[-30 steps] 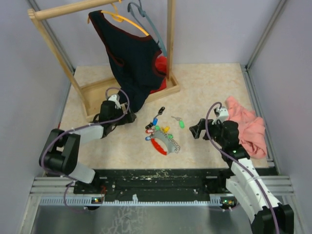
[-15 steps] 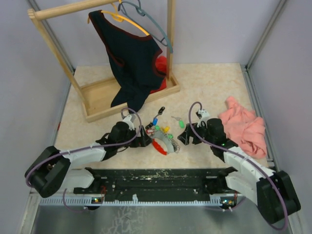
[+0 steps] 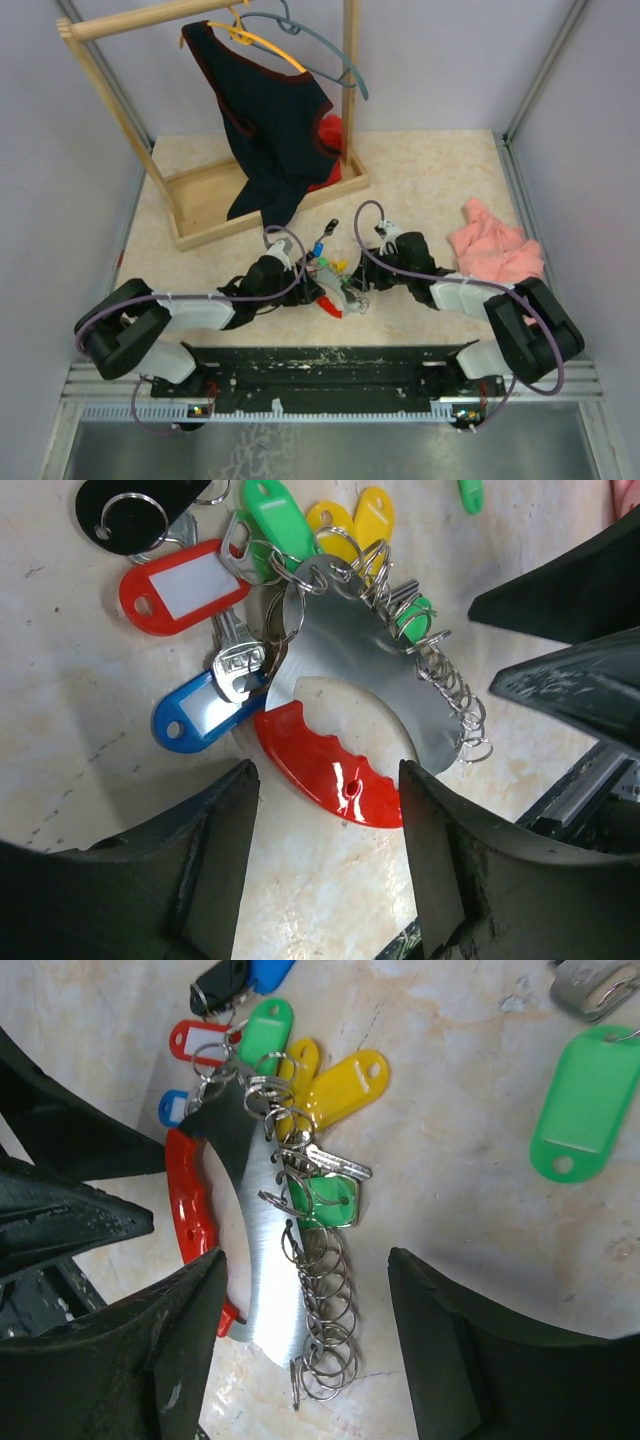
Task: Put the keys on the keyring
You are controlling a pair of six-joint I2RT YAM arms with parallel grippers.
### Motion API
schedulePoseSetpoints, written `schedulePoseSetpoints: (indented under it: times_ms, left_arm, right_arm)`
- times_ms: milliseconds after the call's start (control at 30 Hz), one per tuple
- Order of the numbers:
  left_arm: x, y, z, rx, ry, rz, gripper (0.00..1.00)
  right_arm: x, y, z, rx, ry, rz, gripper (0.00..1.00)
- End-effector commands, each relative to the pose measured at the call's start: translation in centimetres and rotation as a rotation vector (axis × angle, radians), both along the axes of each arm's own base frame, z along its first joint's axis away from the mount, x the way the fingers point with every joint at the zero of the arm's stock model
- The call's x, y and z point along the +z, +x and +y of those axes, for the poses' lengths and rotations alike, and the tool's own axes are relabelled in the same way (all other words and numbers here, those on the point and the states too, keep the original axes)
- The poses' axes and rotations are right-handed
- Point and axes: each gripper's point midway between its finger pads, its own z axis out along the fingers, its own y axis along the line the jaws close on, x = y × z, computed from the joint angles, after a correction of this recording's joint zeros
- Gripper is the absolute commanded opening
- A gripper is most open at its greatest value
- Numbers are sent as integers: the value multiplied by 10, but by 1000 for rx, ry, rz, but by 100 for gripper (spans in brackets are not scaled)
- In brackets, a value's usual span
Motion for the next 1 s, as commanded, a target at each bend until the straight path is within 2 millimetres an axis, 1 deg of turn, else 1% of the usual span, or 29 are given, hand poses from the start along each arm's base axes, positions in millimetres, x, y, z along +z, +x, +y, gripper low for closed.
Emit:
schedulePoseSetpoints:
  times_ms: [0,100,167,300,367,467,533,667,767,833,933,967]
  left_arm:
    - [-16,0,4,21,44,27,63]
    - [-23,0,2,13,60,43,61]
    - [-24,-1,-2,2,51,51,61]
    - [-25,-2,-7,-7,33,62,59]
    - [-23,1,-8,1,24,60,58]
    - [-15,5,-10,10,-2,47,54]
    - [-7,7,-13,10,-31,34,51]
    - [10,8,-17,10,-91,16,50]
    - [14,9,-13,27,-111,9,50]
    - [14,11,-8,44,-111,5,50]
    - [12,12,-4,53,-107,5,50]
    - [12,12,-4,52,-108,5,50]
  right_arm:
    - [16,9,27,60,75,-40,64]
    - [11,1,39,107,81,-7,61]
    - [11,-2,46,127,91,1,60]
    - [16,-9,59,142,151,20,58]
    - [18,-11,64,141,166,23,57]
    - [19,-14,69,133,175,27,56]
    - [21,-13,70,113,198,26,50]
    - [27,-13,71,96,244,21,45]
    - [35,-14,75,114,280,11,37]
    - [41,-16,77,124,302,5,33]
    - [47,-16,80,134,324,-1,23]
    - [49,-16,80,136,329,-5,19]
